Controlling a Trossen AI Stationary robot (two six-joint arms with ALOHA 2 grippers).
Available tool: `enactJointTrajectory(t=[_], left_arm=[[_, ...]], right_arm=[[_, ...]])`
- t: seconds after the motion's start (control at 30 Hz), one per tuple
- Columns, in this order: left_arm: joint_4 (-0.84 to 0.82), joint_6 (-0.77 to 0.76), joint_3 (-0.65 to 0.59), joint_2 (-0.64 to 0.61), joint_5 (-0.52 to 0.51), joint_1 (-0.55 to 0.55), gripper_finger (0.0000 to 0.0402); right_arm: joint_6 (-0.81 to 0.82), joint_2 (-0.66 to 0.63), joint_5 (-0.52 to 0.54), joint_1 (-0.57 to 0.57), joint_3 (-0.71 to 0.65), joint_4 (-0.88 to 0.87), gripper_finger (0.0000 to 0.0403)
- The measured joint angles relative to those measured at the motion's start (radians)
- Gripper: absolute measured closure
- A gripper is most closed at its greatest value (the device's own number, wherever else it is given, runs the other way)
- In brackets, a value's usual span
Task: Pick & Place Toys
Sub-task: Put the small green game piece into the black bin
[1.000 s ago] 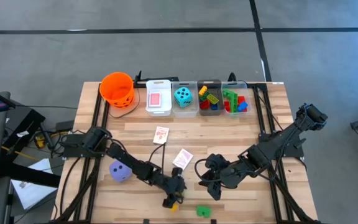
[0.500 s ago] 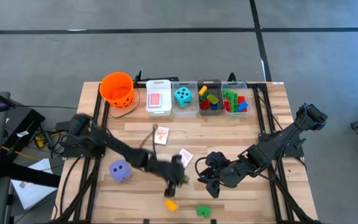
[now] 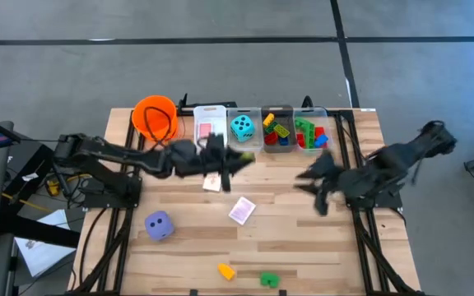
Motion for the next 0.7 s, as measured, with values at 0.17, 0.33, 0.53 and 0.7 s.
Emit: enactJointTrajectory(t=[0.17, 0.33, 0.53, 0.7], left_arm=[[0.171, -0.127, 0.002, 0.069, 0.027, 0.119, 0.0362], [0.187, -0.213, 0.065, 0.185, 0.028, 0.181, 0.0362], [0.189, -0.211, 0.231, 0.378, 0.097, 0.234, 0.0362], [0.189, -0.208, 0.352, 0.516, 0.158, 0.302, 0.0361]], right_arm=[[-0.109, -0.143, 0.090, -0.042, 0.000, -0.032, 0.0275], [-0.131, -0.225, 0.092, -0.083, 0.000, -0.061, 0.0275], [-0.134, -0.246, 0.096, -0.127, 0.000, -0.113, 0.0275], [-0.133, -0.224, 0.093, -0.167, 0.000, -0.103, 0.0275]])
